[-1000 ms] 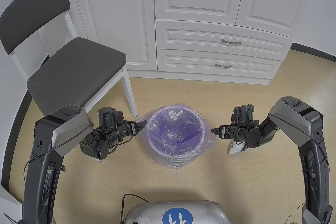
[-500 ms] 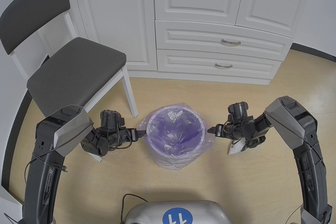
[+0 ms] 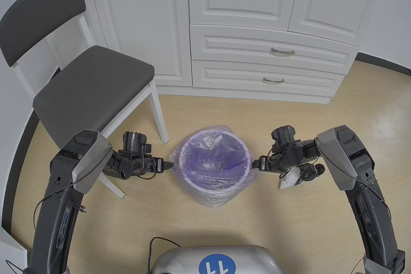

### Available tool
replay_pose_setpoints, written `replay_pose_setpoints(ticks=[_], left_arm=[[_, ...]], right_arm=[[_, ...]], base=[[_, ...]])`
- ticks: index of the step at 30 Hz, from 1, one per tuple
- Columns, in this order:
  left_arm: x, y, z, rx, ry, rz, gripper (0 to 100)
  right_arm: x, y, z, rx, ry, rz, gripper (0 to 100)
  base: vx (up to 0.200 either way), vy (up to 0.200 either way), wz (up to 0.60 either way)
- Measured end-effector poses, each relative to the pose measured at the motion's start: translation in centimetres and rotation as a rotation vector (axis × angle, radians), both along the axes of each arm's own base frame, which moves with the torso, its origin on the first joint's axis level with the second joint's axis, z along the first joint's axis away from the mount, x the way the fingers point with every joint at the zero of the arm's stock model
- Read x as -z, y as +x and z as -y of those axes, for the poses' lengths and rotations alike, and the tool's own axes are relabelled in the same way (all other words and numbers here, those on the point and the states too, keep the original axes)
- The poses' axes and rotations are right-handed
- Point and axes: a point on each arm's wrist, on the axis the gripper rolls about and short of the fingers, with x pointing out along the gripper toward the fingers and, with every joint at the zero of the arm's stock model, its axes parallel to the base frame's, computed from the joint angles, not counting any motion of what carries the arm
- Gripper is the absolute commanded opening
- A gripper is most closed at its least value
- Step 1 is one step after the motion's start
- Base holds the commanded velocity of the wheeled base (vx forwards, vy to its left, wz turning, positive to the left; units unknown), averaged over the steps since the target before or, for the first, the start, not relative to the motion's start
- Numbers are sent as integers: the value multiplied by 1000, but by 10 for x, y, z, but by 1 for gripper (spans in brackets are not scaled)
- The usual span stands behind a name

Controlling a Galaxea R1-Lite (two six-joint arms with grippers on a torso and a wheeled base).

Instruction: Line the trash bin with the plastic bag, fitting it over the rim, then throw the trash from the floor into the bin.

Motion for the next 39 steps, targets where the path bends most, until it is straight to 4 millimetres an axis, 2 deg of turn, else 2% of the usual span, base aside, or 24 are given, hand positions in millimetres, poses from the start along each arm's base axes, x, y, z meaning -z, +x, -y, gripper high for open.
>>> replay_pose_setpoints(ticks=[5,8,16,24,28,32,39], left_arm=[[5,15,-2,5,28,4,100],[15,20,-1,8,42,-9,100],[33,19,-4,-10,92,-46,100],[33,17,-5,-9,102,-50,100],[24,12,-7,-7,100,-57,100],[14,-3,-9,-2,103,-79,100],[-20,-45,-9,18,107,-98,100]], right_arm=[[14,0,0,-41,-12,-25,100],[21,0,0,-54,-13,-39,100],[31,-2,1,-60,-19,-64,100],[31,-1,1,-56,-20,-61,100],[24,-1,-1,-48,-22,-50,100],[6,-3,-2,-46,-16,-27,100],[-27,-21,9,-31,-10,28,100]], base=[[0,0,0],[0,0,0],[0,0,0],[0,0,0],[0,0,0],[0,0,0],[0,0,0]])
